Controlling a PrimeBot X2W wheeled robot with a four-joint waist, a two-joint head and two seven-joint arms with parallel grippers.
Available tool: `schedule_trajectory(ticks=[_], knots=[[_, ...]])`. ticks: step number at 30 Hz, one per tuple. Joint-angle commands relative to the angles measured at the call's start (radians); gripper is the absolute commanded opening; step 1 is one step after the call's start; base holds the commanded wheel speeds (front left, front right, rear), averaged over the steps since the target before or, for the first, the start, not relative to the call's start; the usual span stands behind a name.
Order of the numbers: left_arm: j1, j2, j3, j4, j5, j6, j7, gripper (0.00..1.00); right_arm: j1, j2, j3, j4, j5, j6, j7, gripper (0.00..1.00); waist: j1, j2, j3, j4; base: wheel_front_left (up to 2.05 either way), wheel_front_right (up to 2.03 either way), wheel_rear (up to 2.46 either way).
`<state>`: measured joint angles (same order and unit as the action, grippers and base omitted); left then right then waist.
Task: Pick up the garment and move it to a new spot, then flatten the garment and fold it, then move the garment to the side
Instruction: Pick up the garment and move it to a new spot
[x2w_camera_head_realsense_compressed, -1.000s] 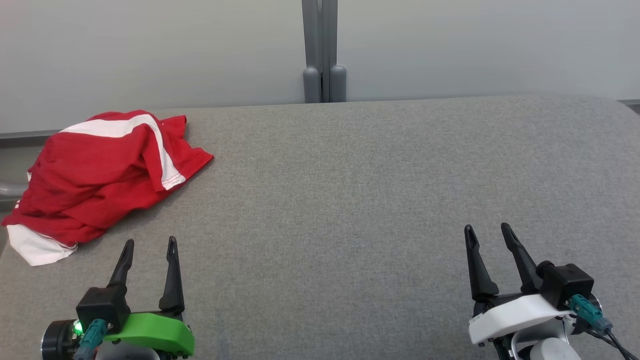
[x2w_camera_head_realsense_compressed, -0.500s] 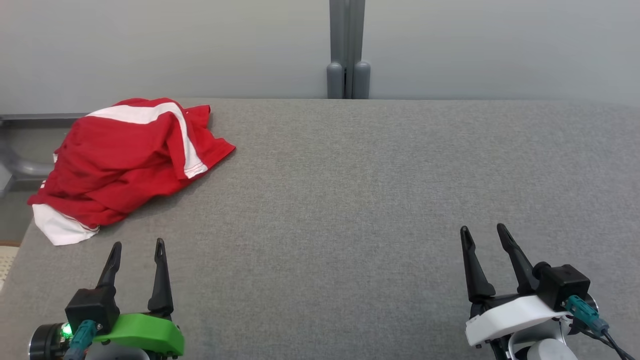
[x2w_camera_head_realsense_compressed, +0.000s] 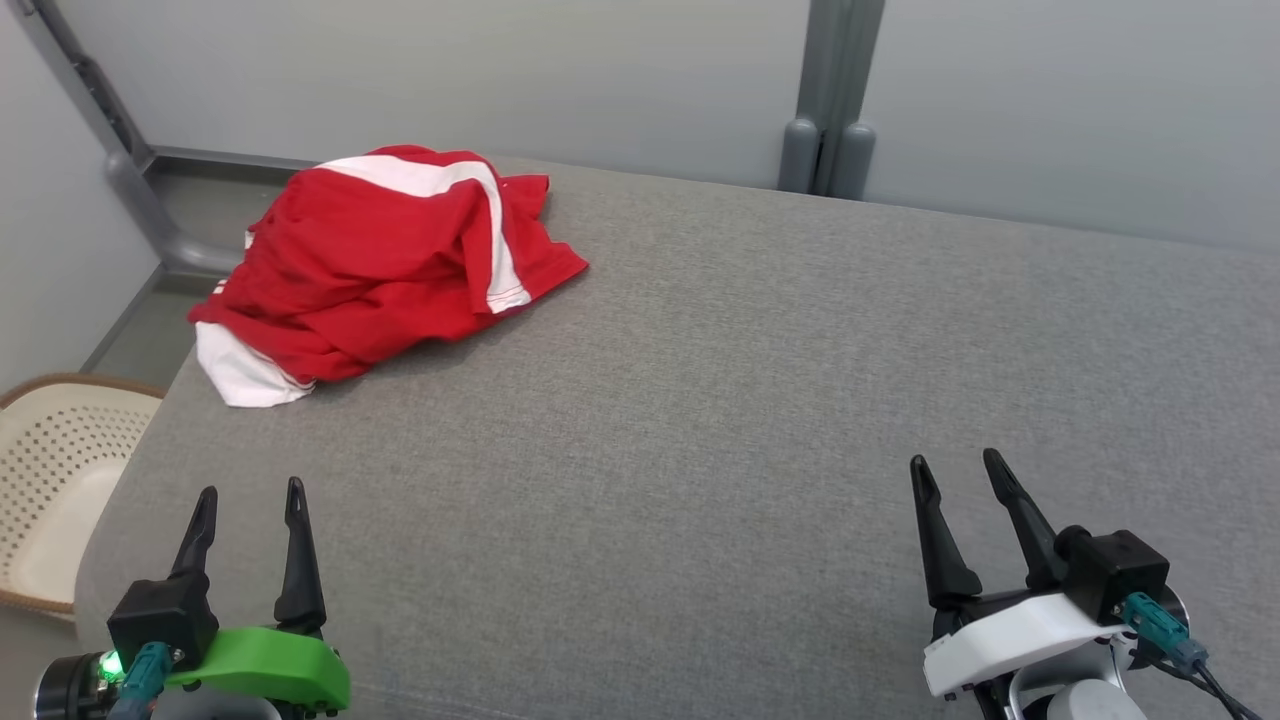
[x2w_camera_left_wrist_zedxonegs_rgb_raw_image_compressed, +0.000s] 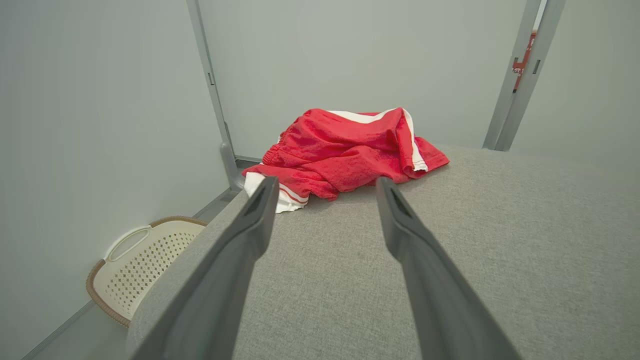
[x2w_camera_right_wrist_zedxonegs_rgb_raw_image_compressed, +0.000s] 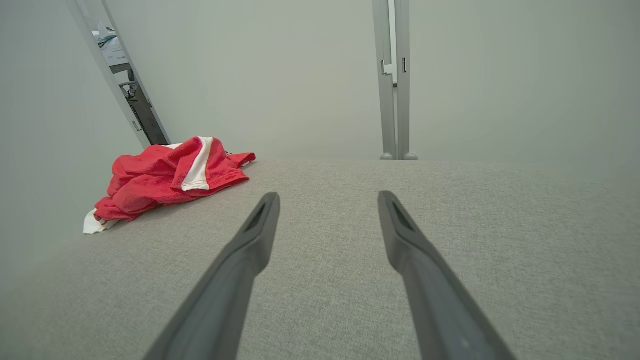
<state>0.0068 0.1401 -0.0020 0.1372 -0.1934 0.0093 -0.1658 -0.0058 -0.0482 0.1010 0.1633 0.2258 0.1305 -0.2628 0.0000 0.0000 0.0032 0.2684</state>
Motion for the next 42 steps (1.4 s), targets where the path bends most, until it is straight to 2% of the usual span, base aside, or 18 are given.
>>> schedule_trajectory(ticks=[1,15,25,34,42], knots=[[0.008,0.006,0.002,0.001,-0.008,0.005,-0.007,1.0,-0.002,-0.004,0.0,0.0,-0.006,0.0,-0.003,1.0,0.0,0.0,0.008,0.05,0.0,0.0,0.0],[0.02,0.009,0.005,-0.007,-0.024,0.02,-0.019,1.0,-0.005,-0.004,0.012,0.006,-0.008,0.0,-0.003,1.0,0.0,0.0,0.014,0.171,0.0,0.0,0.0],[0.024,0.015,0.009,-0.004,-0.03,0.03,-0.025,1.0,-0.006,-0.004,0.019,0.003,0.0,0.0,-0.003,1.0,0.0,0.0,0.019,0.222,0.0,0.0,0.0],[0.028,0.019,0.013,-0.007,-0.04,0.042,-0.031,1.0,-0.012,-0.004,0.03,0.009,0.004,0.0,-0.003,1.0,0.0,0.0,0.021,0.215,0.0,0.0,0.0],[-0.034,0.033,0.016,0.012,-0.055,0.029,-0.041,1.0,-0.032,-0.007,0.024,0.0,-0.019,0.0,-0.003,1.0,0.0,0.0,0.063,0.158,0.0,0.0,0.0]])
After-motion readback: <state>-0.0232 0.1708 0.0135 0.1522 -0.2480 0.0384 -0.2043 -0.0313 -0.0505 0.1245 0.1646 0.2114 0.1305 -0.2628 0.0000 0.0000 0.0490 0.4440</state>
